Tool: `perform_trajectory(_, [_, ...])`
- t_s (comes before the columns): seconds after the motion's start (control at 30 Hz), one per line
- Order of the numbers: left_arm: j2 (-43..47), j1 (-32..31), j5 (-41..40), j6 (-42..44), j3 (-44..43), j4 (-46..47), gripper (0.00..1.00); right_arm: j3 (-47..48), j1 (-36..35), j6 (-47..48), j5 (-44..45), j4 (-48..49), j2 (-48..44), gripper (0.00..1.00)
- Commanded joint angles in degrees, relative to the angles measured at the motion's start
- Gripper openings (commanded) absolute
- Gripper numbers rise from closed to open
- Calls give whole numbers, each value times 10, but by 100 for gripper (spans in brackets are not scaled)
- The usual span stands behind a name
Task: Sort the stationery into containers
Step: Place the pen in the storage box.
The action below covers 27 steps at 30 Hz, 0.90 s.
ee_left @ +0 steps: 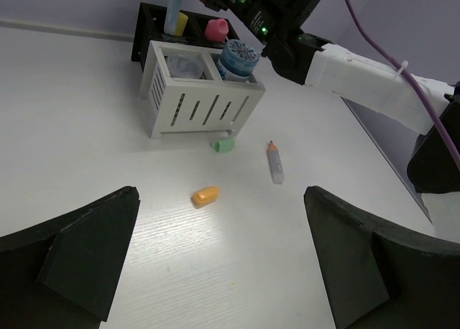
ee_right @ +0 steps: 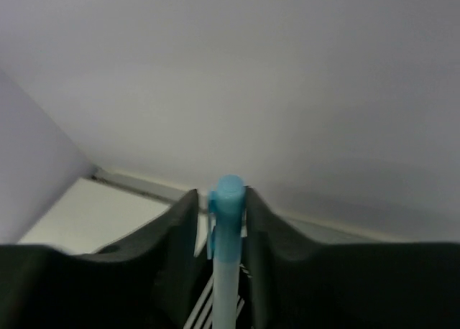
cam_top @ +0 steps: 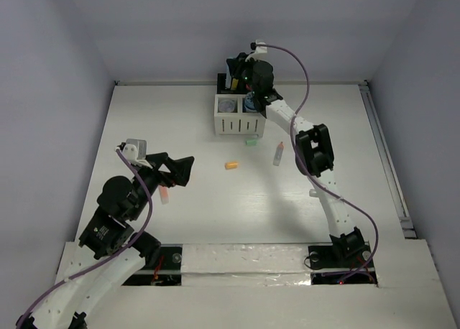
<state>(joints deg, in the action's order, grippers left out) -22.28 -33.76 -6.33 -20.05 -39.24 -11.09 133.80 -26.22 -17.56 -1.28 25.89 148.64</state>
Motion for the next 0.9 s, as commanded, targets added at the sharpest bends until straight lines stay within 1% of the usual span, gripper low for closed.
perform_trajectory(0.0, [2, -2, -7, 5, 1, 9, 99, -30, -1, 15, -10, 54, -30, 42])
perform_trajectory(0.07, [7, -2, -9, 5, 2, 9, 99, -37, -1, 16, -27, 54, -47, 53])
perform_trajectory(0.1, [7, -2, -9, 4, 2, 9, 99, -36, -1, 21, -32, 47, -50, 62])
perform_trajectory(0.17, [9, -2, -11, 5, 2, 8, 99, -45, -1, 24, -39, 39, -69, 71])
perform_trajectory(0.2, [9, -2, -13, 5, 1, 6, 99, -54, -1, 29, -44, 36, -79, 75])
perform_trajectory(0.23, [10, -2, -18, 5, 0, 6, 99, -63, -1, 31, -52, 36, -91, 77])
perform_trajectory(0.3, [12, -2, -19, 3, 0, 6, 99, -112, -1, 32, -57, 43, -138, 81])
perform_trajectory(0.37, [14, -2, -24, -1, 1, 6, 99, -151, -1, 35, -75, 47, -178, 81])
perform_trajectory(0.4, [15, -2, -24, -1, 1, 6, 99, -198, -1, 34, -85, 50, -223, 82])
perform_trajectory(0.47, [15, -2, -36, -6, 0, 3, 99, -246, -1, 29, -122, 44, -271, 82])
perform_trajectory(0.5, [15, -2, -42, -9, -1, 0, 99, -272, -1, 16, -138, 33, -316, 81])
perform_trajectory(0.53, [16, -2, -55, -11, -2, -1, 99, -323, -1, 7, -155, 23, -339, 81])
perform_trajectory(0.57, [18, -2, -62, -17, -4, -3, 99, -350, -1, -2, -180, 10, -360, 81])
perform_trajectory(0.6, [19, -2, -75, -20, -9, -9, 99, -411, -19, -13, -196, 1, -401, 80])
perform_trajectory(0.67, [15, -2, -82, -26, -18, -14, 99, -465, -42, -17, -204, -1, -433, 80])
perform_trajectory(0.73, [11, -2, -85, -35, -39, -21, 99, -504, -87, -22, -206, -22, -461, 79])
perform_trajectory(0.77, [7, -2, -87, -38, -50, -25, 99, -536, -105, -24, -208, -30, -465, 79])
perform_trajectory(0.87, [0, -2, -97, -55, -102, -42, 99, -576, -175, -34, -193, -31, -466, 79])
